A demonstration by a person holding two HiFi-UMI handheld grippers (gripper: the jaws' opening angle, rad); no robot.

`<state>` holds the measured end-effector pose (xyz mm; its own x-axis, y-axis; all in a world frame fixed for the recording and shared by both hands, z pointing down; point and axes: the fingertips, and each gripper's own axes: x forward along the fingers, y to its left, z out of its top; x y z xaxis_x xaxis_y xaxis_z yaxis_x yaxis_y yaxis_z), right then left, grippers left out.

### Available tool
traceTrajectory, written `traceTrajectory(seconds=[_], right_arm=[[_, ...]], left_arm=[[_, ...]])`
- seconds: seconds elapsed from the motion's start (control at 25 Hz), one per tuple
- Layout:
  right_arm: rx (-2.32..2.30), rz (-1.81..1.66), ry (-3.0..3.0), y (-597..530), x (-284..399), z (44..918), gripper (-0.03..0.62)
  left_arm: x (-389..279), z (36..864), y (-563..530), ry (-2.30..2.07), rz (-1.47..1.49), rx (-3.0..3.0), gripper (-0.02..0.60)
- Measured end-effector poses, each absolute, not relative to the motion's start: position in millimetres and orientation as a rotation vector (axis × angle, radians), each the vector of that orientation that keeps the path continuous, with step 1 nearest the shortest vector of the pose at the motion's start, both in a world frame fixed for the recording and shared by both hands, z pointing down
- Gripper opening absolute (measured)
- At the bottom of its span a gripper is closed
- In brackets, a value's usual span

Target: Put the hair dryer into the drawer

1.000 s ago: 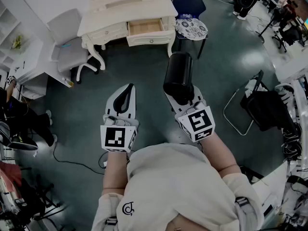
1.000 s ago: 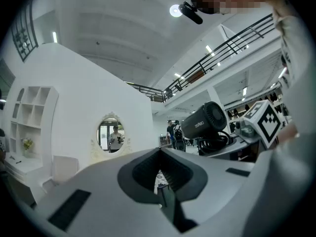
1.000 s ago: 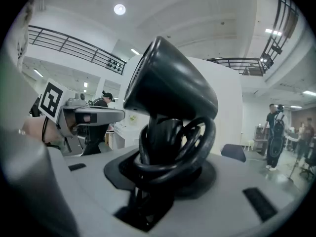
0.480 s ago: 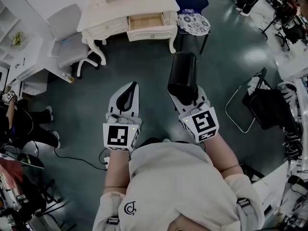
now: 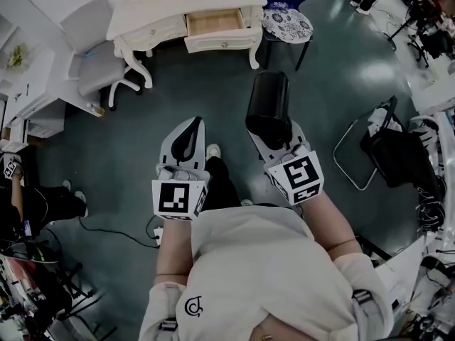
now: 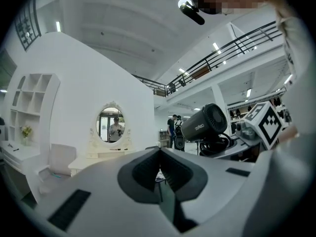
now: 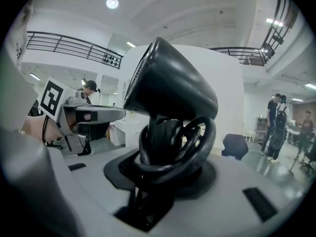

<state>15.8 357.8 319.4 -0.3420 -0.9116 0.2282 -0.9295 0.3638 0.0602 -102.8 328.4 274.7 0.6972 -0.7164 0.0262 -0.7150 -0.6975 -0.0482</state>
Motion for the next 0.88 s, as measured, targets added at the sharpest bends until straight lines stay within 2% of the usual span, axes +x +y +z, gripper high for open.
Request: traceTrajectory(seconds=[0.88], right_arm=[[1.778, 0.166, -2.294, -10.1, 17.1, 319.5, 0.158]], left_arm=[[-87.9, 253.9, -43.3, 0.901, 0.043, -2.947, 0.012]])
